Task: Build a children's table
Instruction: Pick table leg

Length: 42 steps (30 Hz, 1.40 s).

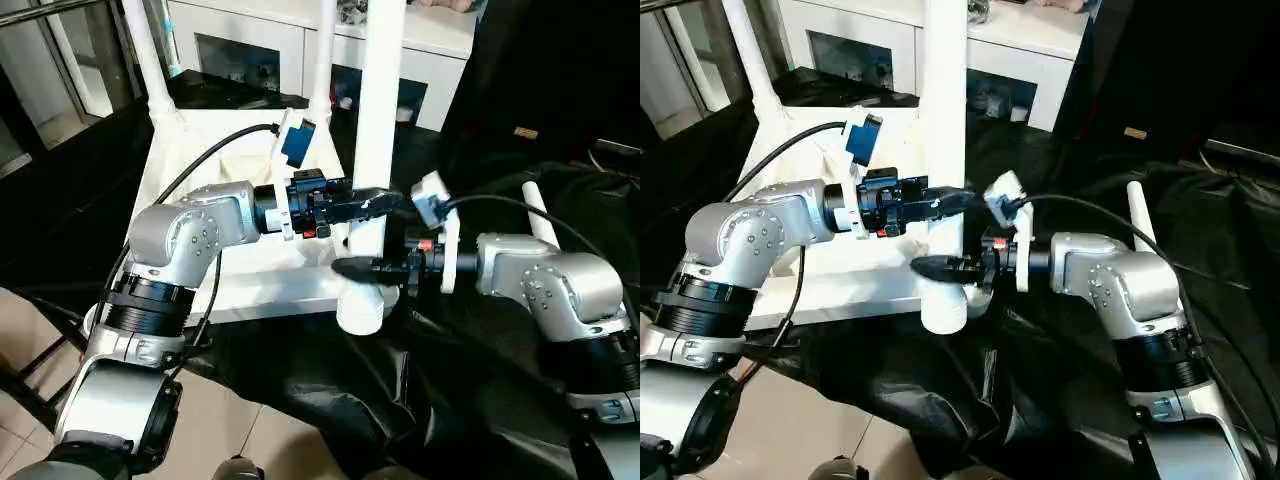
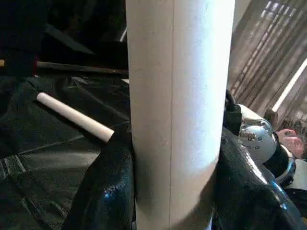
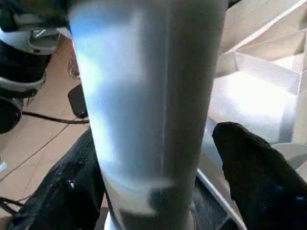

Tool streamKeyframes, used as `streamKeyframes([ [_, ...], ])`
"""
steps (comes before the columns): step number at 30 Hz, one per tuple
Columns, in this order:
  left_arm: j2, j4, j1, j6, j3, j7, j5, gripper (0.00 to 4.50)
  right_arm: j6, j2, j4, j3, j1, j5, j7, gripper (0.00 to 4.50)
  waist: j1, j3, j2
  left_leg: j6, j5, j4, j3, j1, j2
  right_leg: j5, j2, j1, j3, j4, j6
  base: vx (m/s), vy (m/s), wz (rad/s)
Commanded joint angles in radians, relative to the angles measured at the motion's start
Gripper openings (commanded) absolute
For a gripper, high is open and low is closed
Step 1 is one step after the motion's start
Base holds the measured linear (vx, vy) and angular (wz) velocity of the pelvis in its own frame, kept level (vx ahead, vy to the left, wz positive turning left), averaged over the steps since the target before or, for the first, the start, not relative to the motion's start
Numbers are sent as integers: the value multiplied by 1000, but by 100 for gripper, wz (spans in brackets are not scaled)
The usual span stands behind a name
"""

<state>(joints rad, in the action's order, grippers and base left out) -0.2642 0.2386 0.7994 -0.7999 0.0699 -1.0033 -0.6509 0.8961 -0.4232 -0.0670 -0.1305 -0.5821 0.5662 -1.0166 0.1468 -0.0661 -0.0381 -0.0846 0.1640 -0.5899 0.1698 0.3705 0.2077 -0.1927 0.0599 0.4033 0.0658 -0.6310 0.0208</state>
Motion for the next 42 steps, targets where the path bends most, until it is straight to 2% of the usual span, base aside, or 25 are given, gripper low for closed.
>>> streamKeyframes([
  [1,3,-23,31,8,10,-17,1,188,4,-15,9,-10,9,-9,-6,351,4,80,-8,-9,95,55,1,-6,15,-116,75,-65,-47,68,157,0,0,0],
  [8,8,-20,33,4,6,-18,2,188,-28,-12,2,-23,16,-24,-6,351,4,81,-9,-9,92,54,1,-5,15,-108,74,-66,-47,67,160,0,0,0],
  [9,7,-22,32,3,6,-19,1,188,-28,-11,4,-23,17,-24,-4,335,4,82,-5,-9,92,54,1,-5,15,-104,74,-66,-47,67,162,0,0,0],
  [14,5,-21,32,1,5,-21,0,188,-31,-10,6,-24,21,-27,-2,308,4,81,-5,-9,97,54,0,-6,15,-105,74,-66,-47,66,163,0,0,0],
  [21,2,-13,34,10,6,-26,7,187,-43,-10,1,-31,23,-32,-4,237,5,82,-5,-10,99,54,0,-6,15,-108,74,-67,-47,67,163,0,0,0],
  [25,13,2,33,44,8,8,37,187,-50,-7,3,-30,26,-32,-2,230,5,82,-5,-9,101,53,0,-6,15,-104,75,-67,-47,68,163,0,0,0],
  [26,14,4,32,42,6,11,36,222,-53,-5,4,-29,28,-32,0,197,6,82,-4,-10,100,54,-1,-6,16,-103,74,-67,-47,67,164,0,0,0],
  [28,24,4,32,27,-12,32,22,256,-65,4,4,-24,33,-32,7,198,6,83,-4,-10,101,53,0,-6,15,-96,74,-66,-47,66,167,0,0,0],
  [29,24,4,32,27,-12,32,22,256,-65,4,4,-24,33,-32,7,198,6,82,-4,-11,100,53,0,-6,15,-95,75,-66,-47,66,168,0,0,0],
  [33,54,0,16,95,-44,75,35,286,-102,41,-4,8,43,-29,48,187,7,83,-2,-10,103,53,-1,-5,16,-92,76,-67,-46,67,175,0,0,0],
  [34,75,0,7,150,-64,113,50,288,-120,60,-9,29,48,-25,72,187,6,83,-3,-11,107,53,-1,-4,16,-91,77,-67,-46,68,175,0,0,0],
  [35,114,3,-6,236,-109,190,63,288,-143,90,-17,60,54,-23,119,187,7,84,2,-13,109,52,-2,-5,17,-87,77,-67,-46,67,176,0,0,0],
  [36,133,6,-11,269,-134,232,65,288,-155,103,-22,75,57,-23,142,187,5,83,-3,-13,116,51,-2,-2,18,-82,78,-68,-46,70,177,0,0,0],
  [37,141,6,-13,288,-147,259,70,288,-169,111,-24,83,59,-25,155,187,7,85,-3,-13,108,52,-3,-4,17,-78,77,-70,-45,67,175,0,0,0],
  [38,147,2,-16,303,-155,281,77,288,-182,118,-27,91,61,-29,170,187,7,84,1,-14,109,53,-3,-5,17,-80,76,-68,-45,67,172,0,0,0],
  [39,152,-13,-28,328,-171,306,83,288,-221,143,-41,119,65,-39,222,187,5,84,3,-15,114,53,-3,-6,17,-80,75,-67,-46,67,167,0,0,0],
  [42,145,-30,-48,335,-177,305,89,288,-251,164,-62,144,66,-62,290,187,-1,83,2,-25,117,55,-3,-4,16,-99,75,-65,-45,68,158,0,0,0],
])
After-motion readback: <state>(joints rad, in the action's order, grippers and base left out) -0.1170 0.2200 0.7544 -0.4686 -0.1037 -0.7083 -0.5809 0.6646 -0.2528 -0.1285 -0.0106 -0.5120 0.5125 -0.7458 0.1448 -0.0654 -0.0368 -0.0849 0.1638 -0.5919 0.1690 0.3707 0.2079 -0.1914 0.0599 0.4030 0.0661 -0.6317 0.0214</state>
